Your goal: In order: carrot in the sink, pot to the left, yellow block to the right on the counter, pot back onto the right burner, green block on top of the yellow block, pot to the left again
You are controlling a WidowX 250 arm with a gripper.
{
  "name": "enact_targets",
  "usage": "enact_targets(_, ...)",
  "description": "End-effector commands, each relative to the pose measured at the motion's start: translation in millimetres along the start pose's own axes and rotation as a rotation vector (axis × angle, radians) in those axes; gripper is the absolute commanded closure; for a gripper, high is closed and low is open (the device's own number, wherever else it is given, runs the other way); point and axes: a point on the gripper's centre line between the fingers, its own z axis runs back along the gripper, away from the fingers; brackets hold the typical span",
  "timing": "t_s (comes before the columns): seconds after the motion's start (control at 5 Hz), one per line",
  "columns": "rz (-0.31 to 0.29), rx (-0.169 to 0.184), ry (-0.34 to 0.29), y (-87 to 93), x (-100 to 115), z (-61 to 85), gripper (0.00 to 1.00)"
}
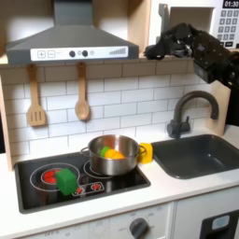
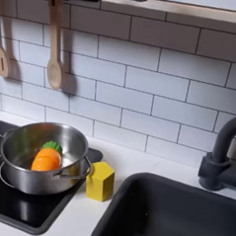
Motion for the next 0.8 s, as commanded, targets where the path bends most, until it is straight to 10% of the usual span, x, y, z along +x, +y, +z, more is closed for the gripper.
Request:
enact_targets(0.0,0.0,0.011,0.069,1.3,-13,4.9,0.0)
enact_targets(0.6,0.008,0.016,0.296,4.9,-53,10.2,0.0)
